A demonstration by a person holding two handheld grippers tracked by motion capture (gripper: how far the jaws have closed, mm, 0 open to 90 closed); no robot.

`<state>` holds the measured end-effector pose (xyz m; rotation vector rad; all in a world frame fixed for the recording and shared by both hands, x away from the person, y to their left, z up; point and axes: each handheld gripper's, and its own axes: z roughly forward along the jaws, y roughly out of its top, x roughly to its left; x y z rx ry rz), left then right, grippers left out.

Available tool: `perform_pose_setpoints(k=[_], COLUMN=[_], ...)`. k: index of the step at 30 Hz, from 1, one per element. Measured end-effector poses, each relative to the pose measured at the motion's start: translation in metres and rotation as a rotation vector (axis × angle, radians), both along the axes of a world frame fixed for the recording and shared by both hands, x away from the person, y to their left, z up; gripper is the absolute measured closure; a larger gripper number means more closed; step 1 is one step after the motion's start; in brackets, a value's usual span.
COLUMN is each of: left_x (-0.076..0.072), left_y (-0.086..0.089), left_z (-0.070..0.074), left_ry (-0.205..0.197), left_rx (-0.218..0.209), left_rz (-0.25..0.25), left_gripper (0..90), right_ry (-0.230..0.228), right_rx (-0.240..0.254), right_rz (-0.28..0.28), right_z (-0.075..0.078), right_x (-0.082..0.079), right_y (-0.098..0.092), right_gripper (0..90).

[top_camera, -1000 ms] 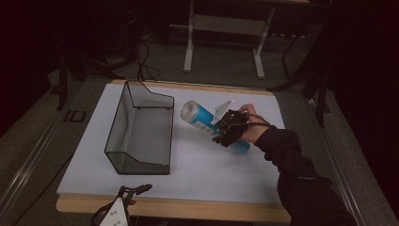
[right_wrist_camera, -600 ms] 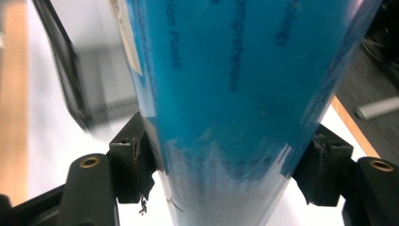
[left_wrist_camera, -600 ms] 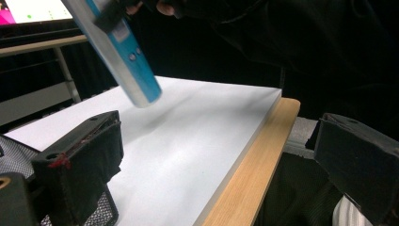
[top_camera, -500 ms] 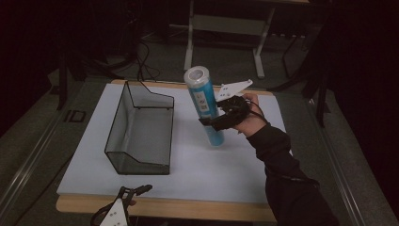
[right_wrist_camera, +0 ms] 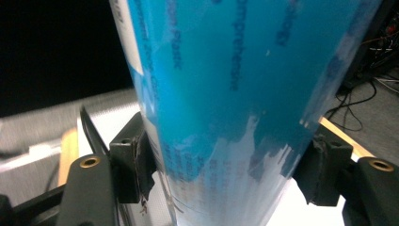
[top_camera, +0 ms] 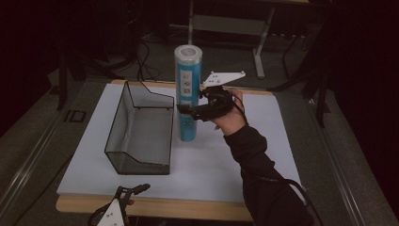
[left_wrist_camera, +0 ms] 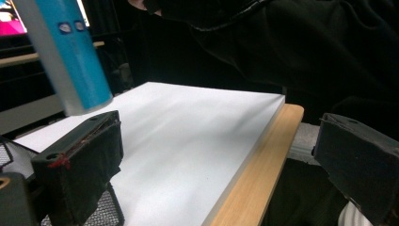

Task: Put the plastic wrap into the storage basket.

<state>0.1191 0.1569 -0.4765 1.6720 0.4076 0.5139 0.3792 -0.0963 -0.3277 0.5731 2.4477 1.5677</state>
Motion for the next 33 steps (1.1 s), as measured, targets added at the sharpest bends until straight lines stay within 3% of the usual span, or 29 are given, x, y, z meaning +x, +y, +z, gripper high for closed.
perform_pose_setpoints(k=[5, 9, 10, 14, 17, 20, 23, 26, 30, 33], left_x=[-0.001, -0.002, -0.002, -0.004, -0.004, -0.004, -0.006, -0.006, -0.007, -0.006], left_y=[0.002, 0.006, 0.006, 0.006, 0.007, 0.009, 0.009, 0.009, 0.007, 0.007], left_z=[0.001, 0.003, 0.004, 0.004, 0.005, 0.005, 0.006, 0.007, 0.006, 0.006], left_ry=[-0.017, -0.034, -0.034, -0.047, -0.057, -0.063, -0.077, -0.087, -0.093, -0.089], left_rx=[0.008, -0.007, -0.008, -0.003, -0.002, -0.015, -0.027, -0.023, -0.022, -0.021], left_rz=[0.021, 0.042, 0.043, 0.051, 0.074, 0.084, 0.092, 0.098, 0.09, 0.092], left_gripper=[2.2, 2.3, 2.3, 2.3, 2.3, 2.3, 2.3, 2.3, 2.3, 2.3], right_ry=[0.034, 0.054, 0.048, 0.047, 0.089, 0.108, 0.182, 0.229, 0.247, 0.307], right_rx=[0.062, 0.109, 0.118, 0.124, 0.132, 0.18, 0.215, 0.207, 0.133, 0.126], right_rz=[-0.027, -0.095, -0.135, -0.187, -0.202, -0.225, -0.218, -0.236, -0.292, -0.305], right_z=[0.005, 0.008, 0.008, 0.006, 0.002, -0.008, -0.018, -0.027, -0.035, -0.045], right_x=[-0.002, -0.005, -0.007, -0.008, -0.006, -0.008, -0.009, -0.012, -0.014, -0.017], right_y=[0.015, 0.034, 0.041, 0.061, 0.072, 0.079, 0.081, 0.082, 0.081, 0.079], right_gripper=[31.5, 31.5, 31.5, 31.5, 31.5, 31.5, 31.5, 31.5, 31.6, 31.6])
